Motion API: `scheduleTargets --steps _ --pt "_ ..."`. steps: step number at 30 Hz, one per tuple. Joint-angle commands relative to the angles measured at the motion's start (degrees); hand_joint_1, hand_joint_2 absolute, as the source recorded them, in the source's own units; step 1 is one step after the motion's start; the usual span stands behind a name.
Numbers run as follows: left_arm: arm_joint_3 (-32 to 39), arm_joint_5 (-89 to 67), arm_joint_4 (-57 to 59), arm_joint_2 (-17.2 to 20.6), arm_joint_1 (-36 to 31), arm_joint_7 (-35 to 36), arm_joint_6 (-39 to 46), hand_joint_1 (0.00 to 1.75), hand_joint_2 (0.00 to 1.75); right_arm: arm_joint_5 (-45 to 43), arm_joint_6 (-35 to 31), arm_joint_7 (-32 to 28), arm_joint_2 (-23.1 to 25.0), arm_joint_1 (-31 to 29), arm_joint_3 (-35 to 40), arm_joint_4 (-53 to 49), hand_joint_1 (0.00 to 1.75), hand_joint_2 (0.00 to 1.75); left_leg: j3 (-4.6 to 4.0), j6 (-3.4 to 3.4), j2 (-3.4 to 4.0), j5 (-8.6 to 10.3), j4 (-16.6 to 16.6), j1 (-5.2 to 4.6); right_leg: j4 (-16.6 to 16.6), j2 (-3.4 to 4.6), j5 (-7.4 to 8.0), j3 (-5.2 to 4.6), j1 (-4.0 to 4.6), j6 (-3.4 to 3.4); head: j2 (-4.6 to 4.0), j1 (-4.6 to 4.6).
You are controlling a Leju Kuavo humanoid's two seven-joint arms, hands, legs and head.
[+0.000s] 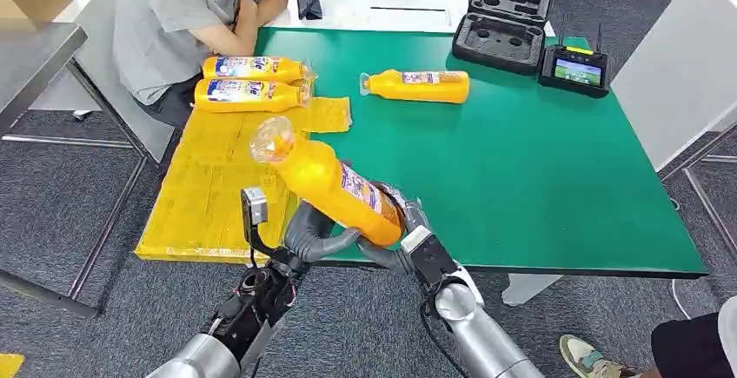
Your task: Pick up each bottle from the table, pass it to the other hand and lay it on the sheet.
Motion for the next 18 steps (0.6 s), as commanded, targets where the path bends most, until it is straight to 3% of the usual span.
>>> scheduleTargets --steps 1,18 --pt "-0.09 -0.14 7.15 1.16 -4.88 0.37 0.96 0.0 1.75 -1.28 -0.14 -0.18 0.37 -2.82 3.92 2.52 1.75 1.75 0.06 -0.06 0.06 -0.03 0.01 0.01 0.02 0.05 -0.01 0.04 0.02 -0.07 0.0 0.0" --pt "-0.41 -0.01 6.5 1.66 -4.3 -0.73 0.94 0.0 1.75 -2.26 0.57 -0.18 0.17 -2.77 2.86 3.31 1.75 1.75 0.17 -0.09 0.16 -0.12 0.09 0.05 0.07 0.13 -0.07 0.13 0.07 -0.13 0.0 0.0"
